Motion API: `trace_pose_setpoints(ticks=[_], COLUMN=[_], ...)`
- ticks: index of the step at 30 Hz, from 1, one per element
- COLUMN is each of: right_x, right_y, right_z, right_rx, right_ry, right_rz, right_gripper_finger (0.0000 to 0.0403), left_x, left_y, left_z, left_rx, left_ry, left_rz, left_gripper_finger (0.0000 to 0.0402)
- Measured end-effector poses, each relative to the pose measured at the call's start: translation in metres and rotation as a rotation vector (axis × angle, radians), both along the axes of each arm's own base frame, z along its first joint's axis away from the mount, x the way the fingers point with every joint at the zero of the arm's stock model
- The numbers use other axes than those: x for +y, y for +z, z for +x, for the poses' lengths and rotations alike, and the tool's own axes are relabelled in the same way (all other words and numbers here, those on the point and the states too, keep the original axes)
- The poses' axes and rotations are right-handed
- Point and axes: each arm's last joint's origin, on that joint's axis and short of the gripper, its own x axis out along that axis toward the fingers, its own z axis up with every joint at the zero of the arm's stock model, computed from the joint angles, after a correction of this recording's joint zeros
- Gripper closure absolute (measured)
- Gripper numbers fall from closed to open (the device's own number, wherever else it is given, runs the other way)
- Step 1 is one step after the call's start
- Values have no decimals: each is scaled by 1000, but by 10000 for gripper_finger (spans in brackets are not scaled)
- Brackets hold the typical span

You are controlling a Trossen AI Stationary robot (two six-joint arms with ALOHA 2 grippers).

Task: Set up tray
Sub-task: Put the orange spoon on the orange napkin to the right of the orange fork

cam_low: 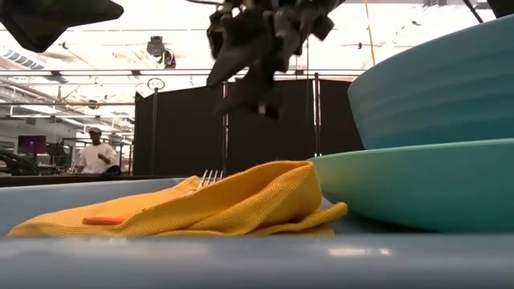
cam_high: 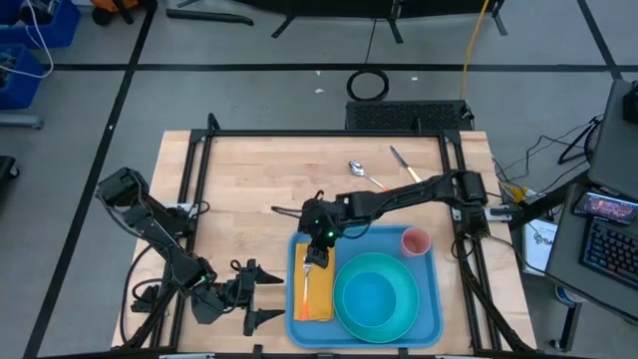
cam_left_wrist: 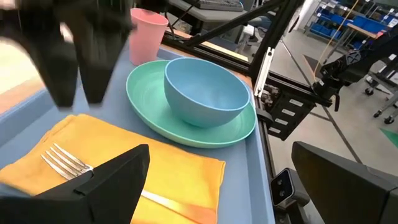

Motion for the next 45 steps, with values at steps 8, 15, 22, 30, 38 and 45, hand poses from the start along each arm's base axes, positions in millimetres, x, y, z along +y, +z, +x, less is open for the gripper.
trace_pose_setpoints(ticks=[8,15,22,30,38,45], right_x=[-31,-72,-125,-170,-201,-205], right_y=[57,78,73,43,-2,-4], right_z=[-41,-70,-91,-105,-113,-119], right_rx=[45,110,247,397,637,645], right_ry=[-128,-224,-342,-358,-378,-255], right_rz=[-122,-221,-227,-229,-243,-297], right_gripper_finger=[241,241,241,241,241,241], left_x=[0,0,0,0,2,1], left_y=[0,1,1,1,1,0], left_z=[0,0,0,0,2,2], left_rx=[-5,-5,-5,-7,-7,3], left_ry=[5,5,5,4,7,-9], left_rz=[-11,-12,-15,-11,6,12], left_gripper_finger=[4,4,4,4,4,4])
